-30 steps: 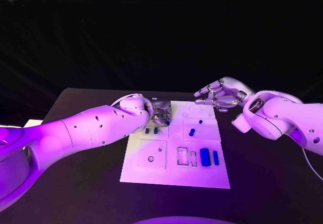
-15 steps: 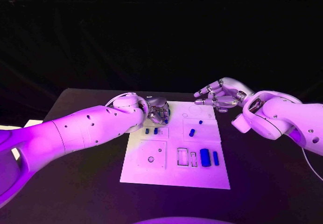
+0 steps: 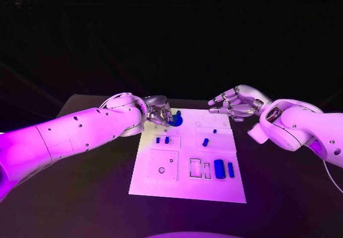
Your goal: Assemble the parts on the task board
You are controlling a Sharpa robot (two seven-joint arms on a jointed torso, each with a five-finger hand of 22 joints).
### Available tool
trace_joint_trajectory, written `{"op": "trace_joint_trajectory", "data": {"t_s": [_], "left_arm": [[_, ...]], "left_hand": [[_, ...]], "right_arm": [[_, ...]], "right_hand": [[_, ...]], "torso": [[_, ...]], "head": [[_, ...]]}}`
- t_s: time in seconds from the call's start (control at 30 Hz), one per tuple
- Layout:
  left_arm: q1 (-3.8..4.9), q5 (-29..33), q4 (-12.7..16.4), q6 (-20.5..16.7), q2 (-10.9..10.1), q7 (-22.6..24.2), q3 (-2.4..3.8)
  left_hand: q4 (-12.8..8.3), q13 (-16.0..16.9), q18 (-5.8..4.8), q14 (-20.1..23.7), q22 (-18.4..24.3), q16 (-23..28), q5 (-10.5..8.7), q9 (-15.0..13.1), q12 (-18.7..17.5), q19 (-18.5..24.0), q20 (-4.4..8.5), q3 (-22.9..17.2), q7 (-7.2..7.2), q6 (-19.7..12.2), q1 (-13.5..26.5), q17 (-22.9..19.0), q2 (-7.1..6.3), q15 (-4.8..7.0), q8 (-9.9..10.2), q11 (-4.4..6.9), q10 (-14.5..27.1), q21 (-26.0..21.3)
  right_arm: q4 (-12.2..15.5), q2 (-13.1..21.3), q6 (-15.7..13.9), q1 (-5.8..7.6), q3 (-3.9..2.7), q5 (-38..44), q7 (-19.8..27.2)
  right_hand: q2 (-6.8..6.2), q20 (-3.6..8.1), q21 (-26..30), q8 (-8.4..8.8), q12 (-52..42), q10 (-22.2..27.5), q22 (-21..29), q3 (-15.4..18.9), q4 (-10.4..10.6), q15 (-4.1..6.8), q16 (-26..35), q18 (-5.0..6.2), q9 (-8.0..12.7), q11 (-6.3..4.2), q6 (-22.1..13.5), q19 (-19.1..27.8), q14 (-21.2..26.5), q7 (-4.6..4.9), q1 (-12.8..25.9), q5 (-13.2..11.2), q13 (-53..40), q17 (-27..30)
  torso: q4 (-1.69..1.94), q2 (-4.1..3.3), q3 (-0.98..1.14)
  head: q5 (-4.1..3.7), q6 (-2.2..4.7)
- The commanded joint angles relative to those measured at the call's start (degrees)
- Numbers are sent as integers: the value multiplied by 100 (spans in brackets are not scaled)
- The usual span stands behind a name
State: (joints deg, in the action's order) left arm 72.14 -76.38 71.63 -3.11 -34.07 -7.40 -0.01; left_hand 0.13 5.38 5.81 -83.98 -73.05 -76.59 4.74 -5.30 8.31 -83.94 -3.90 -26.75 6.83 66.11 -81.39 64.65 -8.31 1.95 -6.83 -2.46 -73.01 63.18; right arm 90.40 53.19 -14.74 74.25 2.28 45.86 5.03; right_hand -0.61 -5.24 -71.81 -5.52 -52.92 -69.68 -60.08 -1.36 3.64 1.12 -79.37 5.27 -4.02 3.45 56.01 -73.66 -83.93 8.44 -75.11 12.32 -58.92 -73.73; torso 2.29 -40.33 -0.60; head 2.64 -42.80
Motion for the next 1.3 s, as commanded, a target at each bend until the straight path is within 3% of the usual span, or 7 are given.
{"op": "trace_joint_trajectory", "data": {"t_s": [0.03,0.6,1.3], "left_arm": [[8,-4,26,136,-43,-163,-3],[-74,-195,-149,310,-57,-229,-76],[-103,-186,-119,396,-44,-167,-86]], "left_hand": [[-15,9,-77,-166,-7,-23,-32,0,-39,-176,42,-14,8,35,59,0,18,14,30,-21,-38,40],[-17,9,-79,-165,-16,-22,-32,0,-45,-177,41,-13,4,38,68,-5,13,14,33,-20,-37,52],[-17,10,-77,-162,-10,-17,-32,0,-50,-175,41,-13,0,40,76,-16,11,14,35,-18,-38,41]], "right_arm": [[-1,-3,86,-9,0,33,5],[6,2,80,-16,0,36,10],[4,-4,85,-18,0,39,15]], "right_hand": [[54,3,24,-23,-11,22,5,39,-2,-18,32,102,2,-8,-36,28,-246,0,-14,34,-9,5],[68,4,29,-27,-19,20,10,44,-1,-17,37,103,1,-8,-35,28,-246,0,-27,32,-10,9],[68,4,29,-27,-19,20,10,44,-1,-17,37,103,1,-8,-35,28,-246,0,-27,32,-10,9]], "torso": [[-7,-7,-6],[-14,-13,-6],[-15,-7,-1]], "head": [[7,-7],[33,-26],[33,-62]]}}
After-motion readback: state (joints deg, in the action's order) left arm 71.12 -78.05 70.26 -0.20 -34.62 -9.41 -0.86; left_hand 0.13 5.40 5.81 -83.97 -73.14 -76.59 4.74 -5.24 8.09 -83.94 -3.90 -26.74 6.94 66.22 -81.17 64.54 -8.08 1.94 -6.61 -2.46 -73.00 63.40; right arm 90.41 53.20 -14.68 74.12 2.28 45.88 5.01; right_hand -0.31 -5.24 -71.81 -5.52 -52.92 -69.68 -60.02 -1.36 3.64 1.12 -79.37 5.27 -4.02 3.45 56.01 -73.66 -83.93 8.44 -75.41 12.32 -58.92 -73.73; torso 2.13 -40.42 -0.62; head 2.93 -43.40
